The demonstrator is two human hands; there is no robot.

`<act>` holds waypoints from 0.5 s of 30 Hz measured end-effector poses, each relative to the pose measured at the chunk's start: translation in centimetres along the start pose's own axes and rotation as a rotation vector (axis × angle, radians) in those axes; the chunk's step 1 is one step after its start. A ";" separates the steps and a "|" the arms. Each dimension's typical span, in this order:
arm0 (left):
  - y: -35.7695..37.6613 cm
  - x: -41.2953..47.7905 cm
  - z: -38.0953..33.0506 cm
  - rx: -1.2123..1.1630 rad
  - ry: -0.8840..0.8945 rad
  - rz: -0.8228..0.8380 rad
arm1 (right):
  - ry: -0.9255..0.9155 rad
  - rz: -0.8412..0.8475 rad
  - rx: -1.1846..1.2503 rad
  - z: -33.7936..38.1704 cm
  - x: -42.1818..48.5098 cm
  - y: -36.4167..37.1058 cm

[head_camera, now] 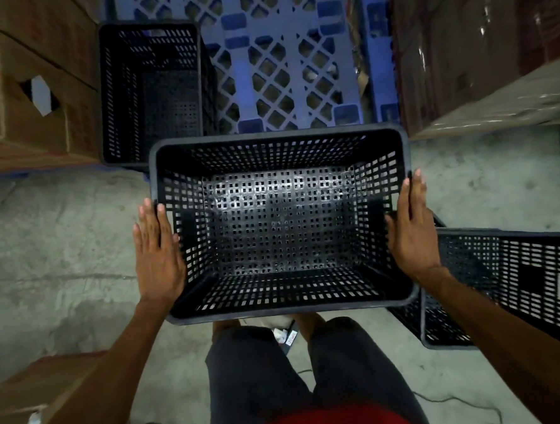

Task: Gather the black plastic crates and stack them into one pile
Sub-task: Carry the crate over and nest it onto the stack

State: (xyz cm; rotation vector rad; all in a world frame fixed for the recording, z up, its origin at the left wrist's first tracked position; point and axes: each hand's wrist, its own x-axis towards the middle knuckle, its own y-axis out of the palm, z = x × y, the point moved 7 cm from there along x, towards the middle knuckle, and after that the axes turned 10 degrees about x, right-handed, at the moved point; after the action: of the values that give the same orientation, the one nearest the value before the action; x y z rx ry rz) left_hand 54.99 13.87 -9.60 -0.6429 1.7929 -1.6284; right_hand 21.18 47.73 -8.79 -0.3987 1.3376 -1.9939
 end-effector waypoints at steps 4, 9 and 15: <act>-0.4 0.2 -0.4 0.010 0.003 0.012 | 0.043 0.005 -0.006 0.5 -0.2 -0.4; -1.1 -0.1 -0.5 0.050 0.061 0.079 | 0.102 0.064 -0.139 2.0 -0.4 -1.2; -5.5 -1.4 0.7 -0.095 0.088 0.170 | 0.065 -0.024 -0.054 14.3 -1.3 -0.8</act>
State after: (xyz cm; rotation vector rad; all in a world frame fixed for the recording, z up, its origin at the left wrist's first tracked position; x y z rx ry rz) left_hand 56.12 13.73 -4.03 -0.4525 1.9416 -1.4854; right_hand 30.30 38.99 -1.85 -0.3796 1.4362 -2.0088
